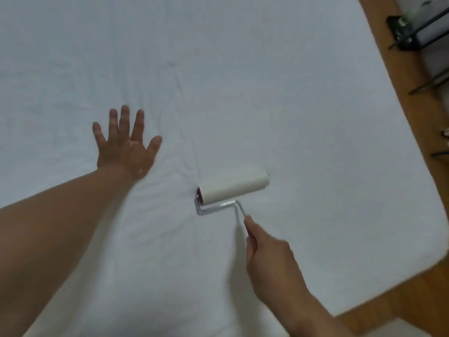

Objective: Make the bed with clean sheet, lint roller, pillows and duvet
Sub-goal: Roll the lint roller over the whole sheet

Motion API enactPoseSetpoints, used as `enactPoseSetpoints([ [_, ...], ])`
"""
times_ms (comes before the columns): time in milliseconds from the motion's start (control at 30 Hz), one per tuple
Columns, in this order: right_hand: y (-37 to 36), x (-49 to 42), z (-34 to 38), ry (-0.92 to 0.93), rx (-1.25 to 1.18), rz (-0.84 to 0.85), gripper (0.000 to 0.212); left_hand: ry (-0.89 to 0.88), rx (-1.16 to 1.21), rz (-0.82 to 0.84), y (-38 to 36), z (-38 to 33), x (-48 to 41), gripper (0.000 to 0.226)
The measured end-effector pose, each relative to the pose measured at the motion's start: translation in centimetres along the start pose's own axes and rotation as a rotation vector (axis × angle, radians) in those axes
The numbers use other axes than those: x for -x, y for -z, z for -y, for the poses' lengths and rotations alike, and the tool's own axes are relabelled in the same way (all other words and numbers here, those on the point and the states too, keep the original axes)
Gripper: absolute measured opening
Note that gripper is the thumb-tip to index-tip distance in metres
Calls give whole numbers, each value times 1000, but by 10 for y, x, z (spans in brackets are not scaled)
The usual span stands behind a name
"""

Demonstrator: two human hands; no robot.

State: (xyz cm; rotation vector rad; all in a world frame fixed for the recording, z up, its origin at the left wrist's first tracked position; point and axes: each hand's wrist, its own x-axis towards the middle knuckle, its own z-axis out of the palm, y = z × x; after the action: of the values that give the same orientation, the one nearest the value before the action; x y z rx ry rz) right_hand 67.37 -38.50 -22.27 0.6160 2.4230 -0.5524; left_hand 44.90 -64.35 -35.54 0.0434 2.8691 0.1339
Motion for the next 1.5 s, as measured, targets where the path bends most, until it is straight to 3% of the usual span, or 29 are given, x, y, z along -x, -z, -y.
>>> enactPoseSetpoints([
  [133, 2, -42, 27, 115, 20, -147, 30, -44, -11, -28, -18, -9, 59, 77],
  [233, 13, -75, 53, 145, -43, -152, 17, -50, -35, -33, -28, -11, 92, 74],
  [333, 11, -71, 51, 138, -120, -145, 18, -59, -46, -32, -35, -12, 118, 70],
  [467, -19, -14, 3, 142, -141, -168, 22, -73, -70, -37, -44, -13, 150, 69],
  [667, -56, 86, -80, 93, -143, -54, 41, -58, -59, -3, -54, -24, 196, 70],
  [1000, -74, 183, -166, 70, -81, 51, 45, -5, -34, 96, -70, -43, 280, 70],
  [1233, -29, 200, -199, 115, -118, 93, 41, 103, 2, 155, -58, -59, 288, 68],
  [1300, -10, 191, -200, 128, -133, 27, 41, 139, 37, 72, -48, -67, 276, 62],
  [1400, 19, 149, -190, 162, -191, -99, 38, 167, 49, -81, -33, -78, 238, 46],
  [1500, 51, 73, -164, 159, -232, -121, 37, 147, 64, -65, -16, -93, 170, 54],
])
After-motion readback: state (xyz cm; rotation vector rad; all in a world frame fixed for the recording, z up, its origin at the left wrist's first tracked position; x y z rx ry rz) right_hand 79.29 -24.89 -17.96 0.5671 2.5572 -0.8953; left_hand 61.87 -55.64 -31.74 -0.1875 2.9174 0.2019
